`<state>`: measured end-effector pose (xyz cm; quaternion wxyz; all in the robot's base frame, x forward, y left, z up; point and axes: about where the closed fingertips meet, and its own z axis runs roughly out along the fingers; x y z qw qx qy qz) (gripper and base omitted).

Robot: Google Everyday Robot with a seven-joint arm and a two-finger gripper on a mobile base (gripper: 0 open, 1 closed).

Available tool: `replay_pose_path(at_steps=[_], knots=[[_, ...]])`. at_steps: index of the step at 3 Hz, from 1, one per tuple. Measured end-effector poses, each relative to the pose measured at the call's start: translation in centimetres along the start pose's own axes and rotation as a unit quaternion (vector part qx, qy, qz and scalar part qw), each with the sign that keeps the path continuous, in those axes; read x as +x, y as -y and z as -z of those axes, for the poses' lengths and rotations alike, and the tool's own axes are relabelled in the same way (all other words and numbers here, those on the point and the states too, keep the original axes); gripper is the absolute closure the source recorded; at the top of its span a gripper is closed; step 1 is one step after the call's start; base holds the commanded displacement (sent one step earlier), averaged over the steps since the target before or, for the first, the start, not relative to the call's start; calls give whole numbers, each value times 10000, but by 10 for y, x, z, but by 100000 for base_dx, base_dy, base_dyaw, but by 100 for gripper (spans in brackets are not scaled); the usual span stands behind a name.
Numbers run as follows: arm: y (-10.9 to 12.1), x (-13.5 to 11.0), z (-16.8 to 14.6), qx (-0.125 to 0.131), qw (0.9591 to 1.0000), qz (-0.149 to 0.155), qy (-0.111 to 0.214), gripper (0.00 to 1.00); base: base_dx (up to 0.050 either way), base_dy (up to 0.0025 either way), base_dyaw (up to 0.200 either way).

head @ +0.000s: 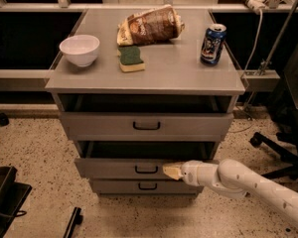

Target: Close middle drawer

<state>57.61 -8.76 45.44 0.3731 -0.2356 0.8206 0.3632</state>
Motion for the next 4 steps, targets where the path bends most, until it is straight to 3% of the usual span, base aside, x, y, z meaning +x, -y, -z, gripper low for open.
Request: replay_pose_path(at_steps=[1, 2, 3, 4], knots=[[9, -33, -1, 396, 9988, 144, 259, 100, 0, 0, 0], [19, -38, -4, 711, 9970, 94, 290, 100, 0, 0, 0], [22, -39, -4, 760, 9966, 91, 302, 100, 0, 0, 0], [2, -32, 21, 845, 9964, -5, 85, 100, 0, 0, 0]])
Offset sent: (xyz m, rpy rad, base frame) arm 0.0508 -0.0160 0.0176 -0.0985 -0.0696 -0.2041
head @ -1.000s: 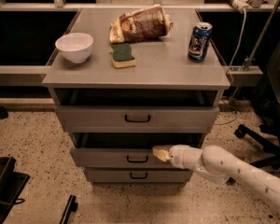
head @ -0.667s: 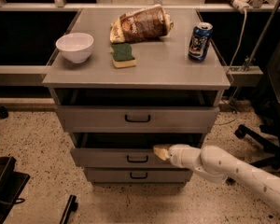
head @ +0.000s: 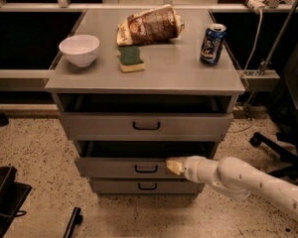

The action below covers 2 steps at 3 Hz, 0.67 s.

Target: Close middle drawer

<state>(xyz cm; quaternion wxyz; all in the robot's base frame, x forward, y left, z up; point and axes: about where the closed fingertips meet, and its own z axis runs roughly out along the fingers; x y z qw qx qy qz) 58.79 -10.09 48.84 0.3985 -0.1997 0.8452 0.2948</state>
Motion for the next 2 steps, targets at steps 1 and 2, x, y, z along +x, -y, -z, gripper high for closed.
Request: replay_pose_path(at_steps=[1, 2], knots=[[-21, 1, 12, -46, 9997, 146, -166, 100, 0, 0, 0], [-9, 3, -2, 52, 9998, -97, -156, 100, 0, 0, 0]])
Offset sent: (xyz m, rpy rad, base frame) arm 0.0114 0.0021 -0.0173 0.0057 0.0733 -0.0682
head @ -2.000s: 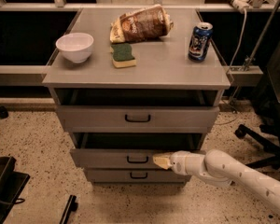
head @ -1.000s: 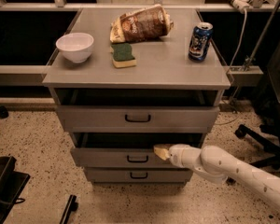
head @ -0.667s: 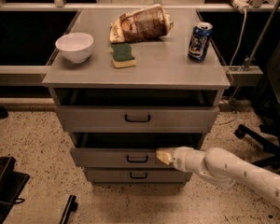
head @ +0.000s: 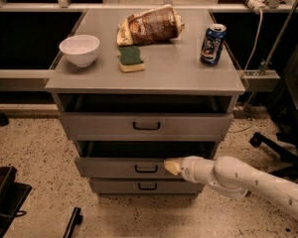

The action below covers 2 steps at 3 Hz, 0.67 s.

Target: Close middle drawer

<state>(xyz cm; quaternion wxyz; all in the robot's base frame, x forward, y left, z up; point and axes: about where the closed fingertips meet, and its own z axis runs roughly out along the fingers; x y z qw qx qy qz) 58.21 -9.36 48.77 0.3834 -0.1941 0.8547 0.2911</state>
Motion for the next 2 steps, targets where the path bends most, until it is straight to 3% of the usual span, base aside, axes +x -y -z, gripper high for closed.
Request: replay_pose_path(at_steps=[1, 2], knots=[[10, 0, -28, -232, 9996, -96, 149, 100, 0, 0, 0], [17, 4, -40, -285, 9992, -182, 199, 100, 0, 0, 0]])
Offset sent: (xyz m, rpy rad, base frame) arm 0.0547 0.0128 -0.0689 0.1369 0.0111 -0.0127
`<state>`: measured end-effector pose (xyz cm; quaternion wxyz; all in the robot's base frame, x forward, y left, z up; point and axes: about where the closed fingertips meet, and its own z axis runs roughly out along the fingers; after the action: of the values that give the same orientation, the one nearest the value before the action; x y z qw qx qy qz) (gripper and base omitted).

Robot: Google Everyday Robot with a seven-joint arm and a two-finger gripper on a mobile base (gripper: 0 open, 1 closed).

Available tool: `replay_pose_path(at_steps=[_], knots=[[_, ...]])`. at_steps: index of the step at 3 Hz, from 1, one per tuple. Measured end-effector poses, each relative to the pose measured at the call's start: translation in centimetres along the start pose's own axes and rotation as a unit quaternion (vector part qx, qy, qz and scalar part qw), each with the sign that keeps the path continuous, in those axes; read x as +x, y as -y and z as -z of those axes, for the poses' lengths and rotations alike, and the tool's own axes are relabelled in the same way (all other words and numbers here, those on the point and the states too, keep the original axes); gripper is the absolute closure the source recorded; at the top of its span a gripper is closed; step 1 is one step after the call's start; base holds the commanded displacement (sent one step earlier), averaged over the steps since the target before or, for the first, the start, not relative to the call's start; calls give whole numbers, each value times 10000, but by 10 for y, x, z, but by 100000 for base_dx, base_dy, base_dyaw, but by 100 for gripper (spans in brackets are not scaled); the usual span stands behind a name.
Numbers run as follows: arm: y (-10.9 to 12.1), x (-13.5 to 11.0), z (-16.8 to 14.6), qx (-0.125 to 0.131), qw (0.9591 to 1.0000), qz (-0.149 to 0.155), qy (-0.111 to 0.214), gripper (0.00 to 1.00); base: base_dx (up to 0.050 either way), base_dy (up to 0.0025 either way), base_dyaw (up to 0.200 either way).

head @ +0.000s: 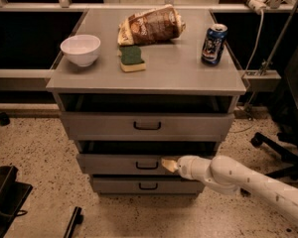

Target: Close middle drawer

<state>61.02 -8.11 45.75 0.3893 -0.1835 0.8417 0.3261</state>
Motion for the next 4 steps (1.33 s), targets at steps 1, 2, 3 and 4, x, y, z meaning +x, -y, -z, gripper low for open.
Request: replay_pose_path(at_steps=[1, 2, 3, 4], knots=[[9, 3, -12, 69, 9999, -33, 77, 100, 0, 0, 0], [9, 2, -11, 69, 9999, -32, 78, 100, 0, 0, 0], [11, -18, 21, 260, 9988, 334, 239, 100, 0, 0, 0], [13, -21, 73, 314, 9981, 525, 122, 100, 0, 0, 0]])
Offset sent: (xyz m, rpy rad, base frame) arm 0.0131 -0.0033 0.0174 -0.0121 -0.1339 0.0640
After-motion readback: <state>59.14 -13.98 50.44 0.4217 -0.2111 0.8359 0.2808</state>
